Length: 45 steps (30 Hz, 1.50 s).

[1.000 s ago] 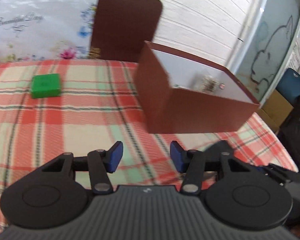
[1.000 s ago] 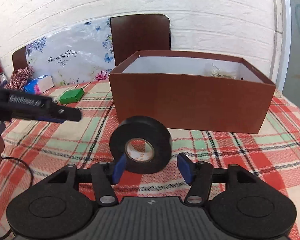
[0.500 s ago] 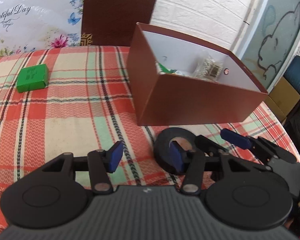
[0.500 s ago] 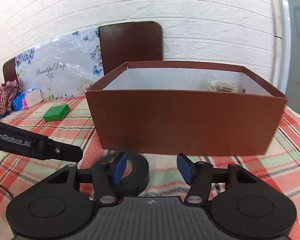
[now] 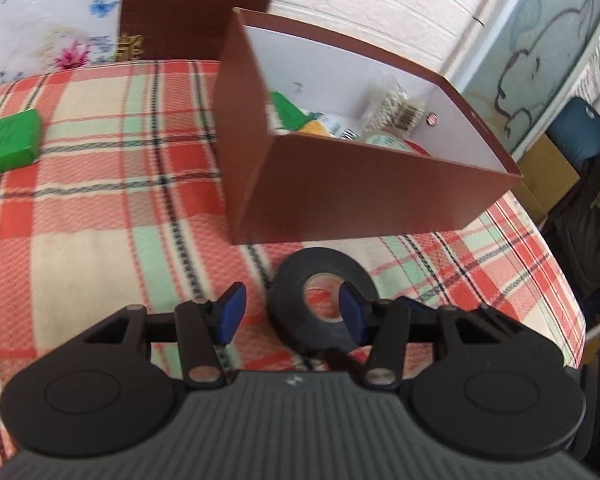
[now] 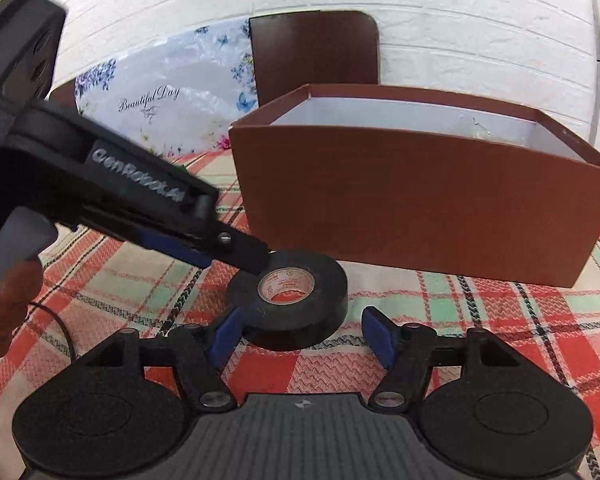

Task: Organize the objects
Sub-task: 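Carry the black tape roll into the brown box and release it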

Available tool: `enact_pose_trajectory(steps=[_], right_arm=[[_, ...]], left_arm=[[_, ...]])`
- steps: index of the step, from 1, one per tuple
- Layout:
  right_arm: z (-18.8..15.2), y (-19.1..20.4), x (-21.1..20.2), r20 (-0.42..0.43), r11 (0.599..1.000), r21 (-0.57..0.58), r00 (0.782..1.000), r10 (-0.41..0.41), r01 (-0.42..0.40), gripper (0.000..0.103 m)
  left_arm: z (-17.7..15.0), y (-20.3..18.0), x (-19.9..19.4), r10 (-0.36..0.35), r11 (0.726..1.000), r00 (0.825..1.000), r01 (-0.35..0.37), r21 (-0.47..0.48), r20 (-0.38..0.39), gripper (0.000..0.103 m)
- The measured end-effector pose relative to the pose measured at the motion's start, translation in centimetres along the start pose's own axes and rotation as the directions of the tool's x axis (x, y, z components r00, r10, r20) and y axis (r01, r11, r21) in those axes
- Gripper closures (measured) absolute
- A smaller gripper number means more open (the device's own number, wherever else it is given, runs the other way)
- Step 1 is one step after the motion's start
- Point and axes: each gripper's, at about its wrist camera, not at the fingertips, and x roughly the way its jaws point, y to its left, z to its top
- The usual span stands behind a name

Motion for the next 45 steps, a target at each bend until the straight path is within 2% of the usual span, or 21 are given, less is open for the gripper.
enact_pose_trajectory(steps=[4, 6, 11, 13, 15, 18, 21, 24, 28, 31, 33, 35, 39, 42, 45], right_arm=[[0.4, 0.9, 1.3, -0.033, 0.999, -0.051, 0.999, -0.014, 0.012, 0.034], [0.5, 1.4, 2.4, -0.06, 0.996, -0.087, 0.998, -0.026, 0.021, 0.029], [0.5, 1.5, 1.9, -0.026, 0.995, -0.092, 0.999, -0.033, 0.031, 0.03], [0.5, 1.8, 0.2, 0.057, 0.994, -0.096, 0.998, -0.037, 0.042, 0.03], [0.7, 2.2, -1.9, 0.158, 0.992, -0.106, 0.986, -0.053, 0.071, 0.03], [1.8, 2.0, -3.7, 0.287, 0.985, -0.113, 0.954, -0.092, 0.129, 0.03], [3.3, 0.6, -4.1, 0.359, 0.978, -0.098, 0.923, -0.14, 0.187, 0.03], [5.1, -1.7, -3.4, 0.376, 0.975, -0.067, 0.91, -0.174, 0.214, 0.029], [7.2, -4.5, -1.5, 0.379, 0.972, -0.05, 0.905, -0.194, 0.229, 0.029], [8.3, -5.5, 1.0, 0.388, 0.966, -0.064, 0.898, -0.207, 0.251, 0.029], [8.7, -6.0, 3.5, 0.357, 0.955, -0.096, 0.905, -0.231, 0.282, 0.029], [8.4, -6.4, 4.7, 0.341, 0.948, -0.084, 0.903, -0.262, 0.307, 0.03], [7.4, -6.6, 3.2, 0.371, 0.953, -0.03, 0.888, -0.27, 0.302, 0.03], [6.9, -6.4, 2.1, 0.367, 0.956, -0.017, 0.891, -0.266, 0.293, 0.031], [6.3, -5.2, 0.4, 0.379, 0.955, -0.009, 0.885, -0.27, 0.296, 0.031]], left_arm=[[0.1, -0.5, 1.5, 0.031, 0.999, 0.998, -0.03, 0.022, -0.052, 0.053], [-0.1, -0.2, 2.4, 0.018, 1.0, 0.997, -0.019, -0.003, -0.075, 0.065], [-0.2, -0.2, 1.4, 0.014, 1.0, 0.999, -0.014, -0.013, -0.034, 0.071], [0.1, -1.2, -0.6, 0.014, 1.0, 1.0, -0.014, 0.026, 0.017, 0.071], [0.5, -2.7, -2.8, 0.014, 0.997, 0.996, -0.02, 0.08, 0.083, 0.071], [2.1, -4.7, -4.7, -0.003, 0.991, 0.987, -0.018, 0.13, 0.162, 0.071], [4.7, -6.3, -4.6, -0.031, 0.987, 0.978, -0.002, 0.159, 0.207, 0.071], [7.0, -7.9, -3.1, -0.047, 0.981, 0.973, 0.002, 0.194, 0.228, 0.071], [10.5, -9.0, -0.9, -0.051, 0.981, 0.969, 0.003, 0.194, 0.241, 0.071], [12.5, -8.9, 1.3, -0.024, 0.981, 0.964, -0.028, 0.191, 0.266, 0.07], [13.3, -8.7, 3.1, 0.016, 0.98, 0.963, -0.068, 0.187, 0.267, 0.064], [13.5, -8.2, 4.2, 0.053, 0.98, 0.969, -0.097, 0.172, 0.242, 0.065], [12.3, -7.5, 4.4, 0.05, 0.982, 0.971, -0.09, 0.163, 0.233, 0.064], [11.5, -7.2, 3.8, 0.046, 0.986, 0.971, -0.081, 0.144, 0.234, 0.064], [10.8, -7.4, 2.4, 0.049, 0.986, 0.97, -0.085, 0.141, 0.238, 0.064]])
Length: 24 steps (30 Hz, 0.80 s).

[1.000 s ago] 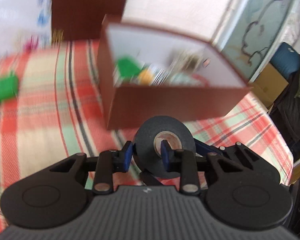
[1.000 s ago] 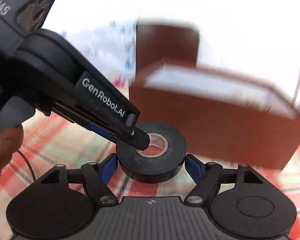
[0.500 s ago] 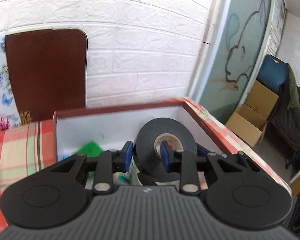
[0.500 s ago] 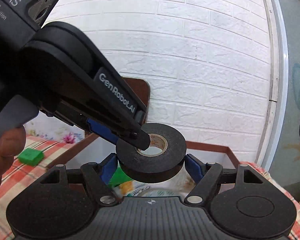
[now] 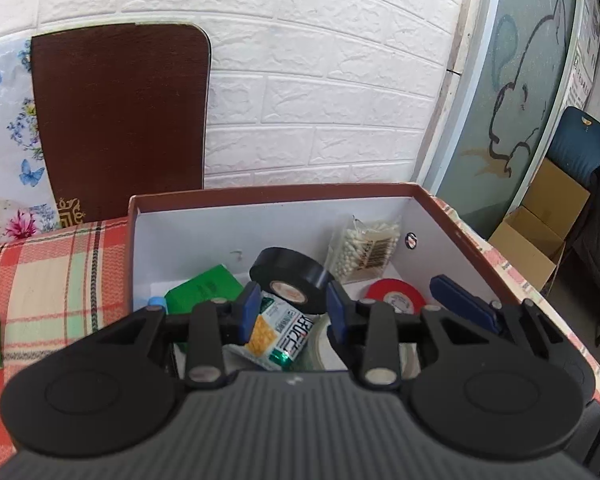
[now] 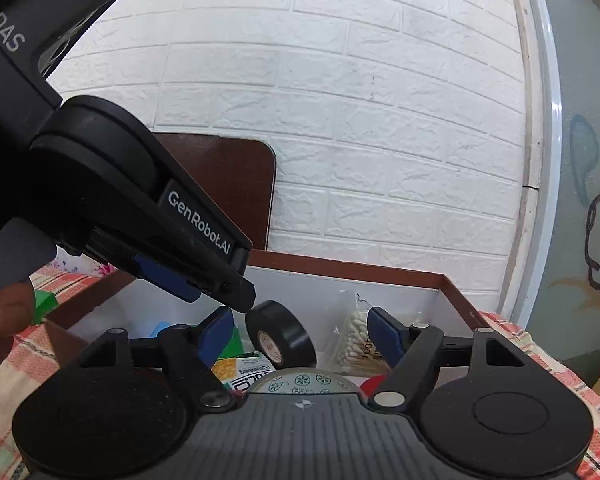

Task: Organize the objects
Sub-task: 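Carry the black tape roll into the brown box and release it, then withdraw the left gripper from the box toward the remaining green block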

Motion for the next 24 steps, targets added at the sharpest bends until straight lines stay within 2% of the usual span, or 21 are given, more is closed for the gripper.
enact_pose_trajectory(steps=[5, 12, 19, 24], right_arm=[[0.1, 0.2, -3.2, 0.001, 0.998, 0.054, 1.0, -0.014, 0.013, 0.031], [-0.2, -0.2, -3.9, -0.033, 0.995, 0.101, 0.999, -0.019, 0.022, 0.03], [-0.6, 0.8, -5.1, -0.073, 0.994, 0.111, 0.997, 0.014, -0.005, 0.03], [-0.2, 2.2, -6.1, -0.082, 0.994, 0.1, 0.996, 0.042, -0.034, 0.03]], left_arm=[[-1.2, -0.8, -2.7, 0.042, 0.999, 0.999, -0.042, 0.023, -0.012, 0.061], [-3.3, -0.7, -6.1, 0.09, 0.996, 0.996, -0.09, 0.014, -0.022, 0.057], [-5.8, 0.8, -8.5, 0.158, 0.987, 0.987, -0.158, 0.011, -0.037, 0.054], [-6.8, 2.6, -9.9, 0.214, 0.977, 0.976, -0.215, -0.008, -0.04, 0.046]])
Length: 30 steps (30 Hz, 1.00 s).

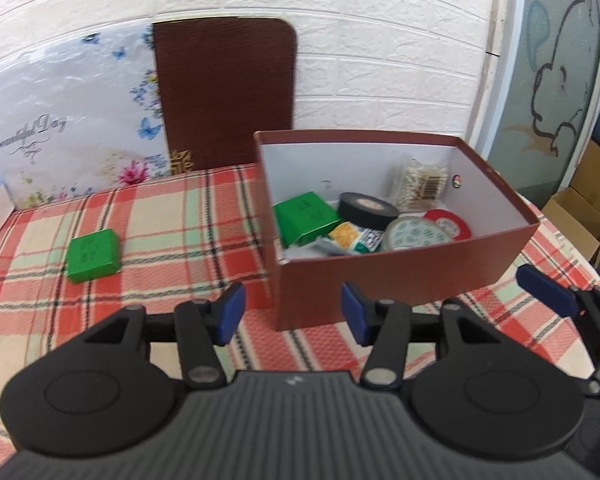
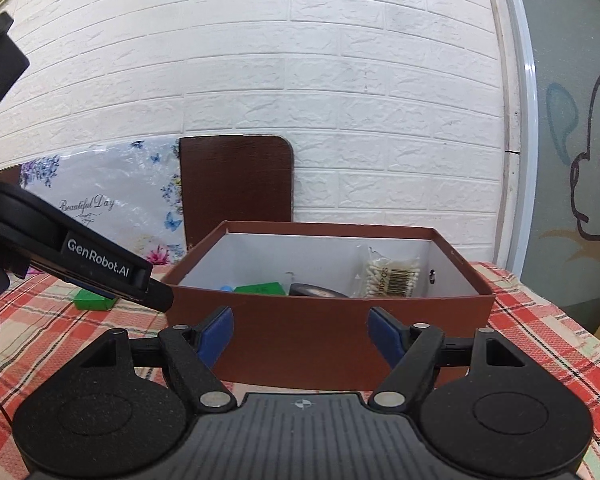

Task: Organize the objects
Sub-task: 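Withdraw the left gripper from the box toward the remaining green block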

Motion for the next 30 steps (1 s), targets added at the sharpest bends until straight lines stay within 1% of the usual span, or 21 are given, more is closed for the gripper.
enact_pose_trajectory(steps=[5, 16, 23, 30], right_arm=[[0.1, 2.0, -0.5, -0.003, 0.999, -0.04, 0.999, 0.033, -0.033, 0.03], [-0.3, 5.5, -0.2, -0.035, 0.99, -0.098, 0.994, 0.099, -0.102, 0.031], [-0.7, 7.8, 0.1, -0.056, 0.977, -0.14, 0.987, 0.153, -0.16, 0.031], [-1.1, 9.5, 0.7, -0.089, 0.965, -0.169, 0.978, 0.19, -0.203, 0.031]], left_arm=[[-0.9, 2.1, 0.1, 0.064, 0.998, 0.998, -0.064, -0.015, -0.014, 0.041], [-3.3, 7.4, 1.9, 0.163, 0.983, 0.984, -0.168, -0.071, -0.07, 0.04], [-4.1, 10.4, 2.7, 0.21, 0.97, 0.973, -0.219, -0.101, -0.095, 0.039], [-4.8, 12.5, 3.0, 0.234, 0.961, 0.966, -0.247, -0.127, -0.107, 0.039]])
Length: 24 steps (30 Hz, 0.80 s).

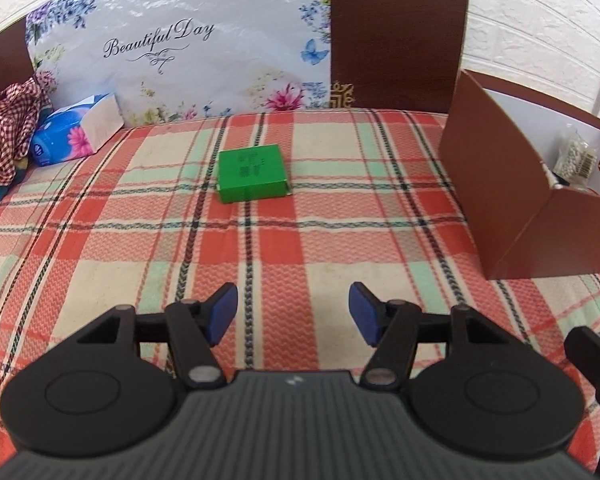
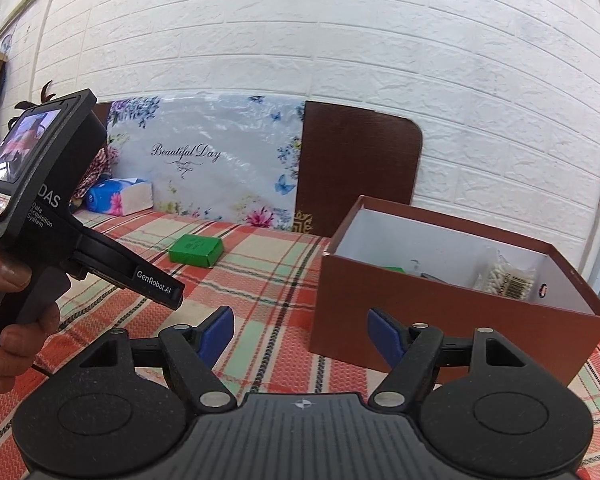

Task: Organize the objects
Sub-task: 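Withdraw the left gripper from the box toward the remaining green block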

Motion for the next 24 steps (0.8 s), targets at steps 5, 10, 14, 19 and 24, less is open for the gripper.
enact_pose_trajectory(steps=[5, 10, 14, 19, 24], right_arm=[[0.3, 1.4, 0.9, -0.006, 0.998, -0.034, 0.999, 0.043, -0.043, 0.031], [0.5, 3.4, 2.3, -0.022, 0.992, -0.074, 0.995, 0.099, -0.1, 0.031], [0.9, 4.8, 4.5, -0.052, 0.987, -0.072, 0.989, 0.14, -0.143, 0.031], [2.2, 6.5, 8.4, -0.053, 0.984, -0.037, 0.983, 0.175, -0.177, 0.031], [3.7, 8.2, 13.6, -0.056, 0.98, 0.013, 0.979, 0.198, -0.198, 0.031]], left_arm=[[-0.2, 2.7, 0.7, 0.028, 0.999, 1.0, -0.027, -0.033, 0.008, 0.039], [-0.3, 7.6, 1.4, 0.101, 0.991, 0.994, -0.096, -0.095, 0.05, 0.035], [-1.1, 11.5, 2.7, 0.212, 0.971, 0.973, -0.199, -0.132, 0.092, 0.033], [-3.5, 15.5, 3.7, 0.197, 0.947, 0.97, -0.15, -0.285, 0.144, 0.028], [-3.7, 15.2, 3.6, 0.194, 0.945, 0.967, -0.14, -0.296, 0.163, 0.027]])
